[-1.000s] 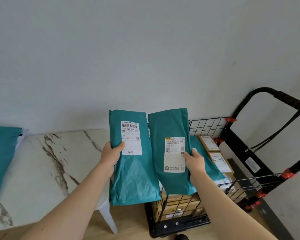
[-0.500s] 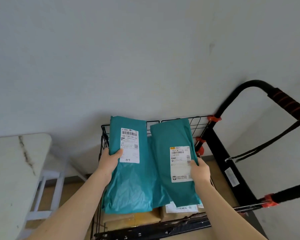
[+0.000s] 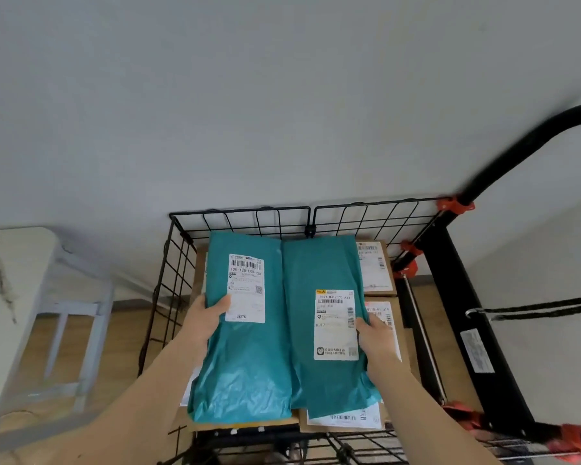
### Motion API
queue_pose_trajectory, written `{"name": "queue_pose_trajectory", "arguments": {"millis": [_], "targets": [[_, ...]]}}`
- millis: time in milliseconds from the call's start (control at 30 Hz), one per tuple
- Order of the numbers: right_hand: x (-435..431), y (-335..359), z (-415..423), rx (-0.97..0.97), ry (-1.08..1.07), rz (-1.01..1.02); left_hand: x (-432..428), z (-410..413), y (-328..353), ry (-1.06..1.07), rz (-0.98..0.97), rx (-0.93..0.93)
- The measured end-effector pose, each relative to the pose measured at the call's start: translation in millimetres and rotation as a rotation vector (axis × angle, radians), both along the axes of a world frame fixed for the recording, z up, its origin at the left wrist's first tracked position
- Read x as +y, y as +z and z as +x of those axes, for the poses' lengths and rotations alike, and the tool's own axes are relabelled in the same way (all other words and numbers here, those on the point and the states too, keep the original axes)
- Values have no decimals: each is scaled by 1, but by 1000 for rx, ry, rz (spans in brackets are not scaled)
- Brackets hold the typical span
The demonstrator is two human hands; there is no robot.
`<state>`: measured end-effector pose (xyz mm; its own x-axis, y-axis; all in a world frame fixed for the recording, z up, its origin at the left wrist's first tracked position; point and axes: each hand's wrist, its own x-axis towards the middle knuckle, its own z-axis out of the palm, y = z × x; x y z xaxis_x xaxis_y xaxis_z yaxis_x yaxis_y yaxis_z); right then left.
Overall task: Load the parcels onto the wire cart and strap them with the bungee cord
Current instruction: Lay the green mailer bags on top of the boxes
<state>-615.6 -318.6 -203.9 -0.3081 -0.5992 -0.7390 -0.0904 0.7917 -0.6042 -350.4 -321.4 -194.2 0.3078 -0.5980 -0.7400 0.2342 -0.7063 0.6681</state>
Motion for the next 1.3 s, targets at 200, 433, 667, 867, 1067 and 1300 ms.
{"name": "queue_pose_trajectory", "arguments": {"millis": [200, 433, 667, 867, 1067, 1300], "targets": [[0, -24, -7, 442, 518, 25, -3, -15, -37, -357, -40, -313], [2, -28, 5, 597, 972, 78, 1, -39, -31, -1108, 69, -836], [-5, -28, 1, 586, 1022, 89, -9, -39, -31, -1204, 65, -927], [-7, -18, 3, 636, 1034, 69, -9, -34, -21, -1227, 57, -973], [-11, 3, 17, 629, 994, 5, -6, -20, 0, -1282, -26, -1011], [-4, 43, 59, 580, 934, -152, 6, 5, 40, -1210, -162, -978]]}}
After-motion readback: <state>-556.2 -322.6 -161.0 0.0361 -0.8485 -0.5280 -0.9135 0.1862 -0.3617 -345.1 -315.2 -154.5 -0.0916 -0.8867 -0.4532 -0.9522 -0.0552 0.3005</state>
